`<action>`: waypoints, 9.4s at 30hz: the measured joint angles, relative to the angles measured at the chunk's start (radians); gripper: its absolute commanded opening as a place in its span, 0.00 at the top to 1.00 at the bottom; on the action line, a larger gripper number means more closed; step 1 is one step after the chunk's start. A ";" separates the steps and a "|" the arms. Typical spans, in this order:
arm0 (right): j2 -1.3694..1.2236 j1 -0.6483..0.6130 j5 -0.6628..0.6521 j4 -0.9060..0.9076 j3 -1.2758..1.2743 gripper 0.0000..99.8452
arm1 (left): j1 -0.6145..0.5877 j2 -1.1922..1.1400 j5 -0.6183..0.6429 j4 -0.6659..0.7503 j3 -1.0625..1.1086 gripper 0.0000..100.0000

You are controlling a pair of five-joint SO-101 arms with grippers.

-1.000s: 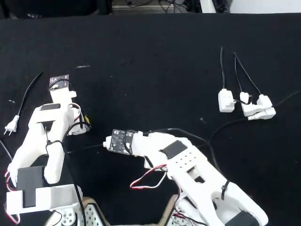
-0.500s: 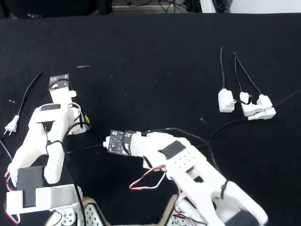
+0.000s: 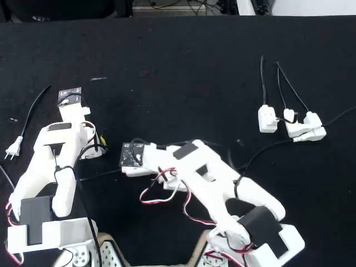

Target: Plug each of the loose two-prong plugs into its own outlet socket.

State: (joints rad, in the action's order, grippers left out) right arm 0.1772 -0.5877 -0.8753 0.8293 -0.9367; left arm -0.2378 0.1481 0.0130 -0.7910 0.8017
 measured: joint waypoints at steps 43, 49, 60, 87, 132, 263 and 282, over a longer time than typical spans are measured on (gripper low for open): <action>0.331 0.273 0.097 0.071 -0.290 0.85 | -0.003 0.000 0.000 0.000 0.000 0.80; 0.330 0.281 0.097 0.049 -0.278 0.99 | -0.003 0.000 0.000 0.000 0.000 0.80; 0.572 0.279 0.232 0.275 -0.150 0.99 | -0.003 0.000 0.000 0.000 0.000 0.81; 0.270 -0.043 0.546 -0.333 -0.129 0.99 | -0.014 0.666 0.078 0.121 0.410 0.81; 0.287 -0.183 0.548 -0.459 -0.198 0.99 | 0.292 1.662 -0.077 -0.175 0.749 0.81; 0.703 -0.112 0.338 0.284 0.021 0.99 | 0.298 1.662 -0.077 -0.123 0.833 0.81; 0.278 0.046 0.195 0.635 0.575 0.99 | 0.247 1.267 -0.078 0.003 0.733 0.81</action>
State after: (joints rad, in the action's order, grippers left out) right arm 0.4549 -0.5416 -0.6805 1.4645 -0.3613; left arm 0.0092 1.4154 -0.0652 -0.7879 1.5351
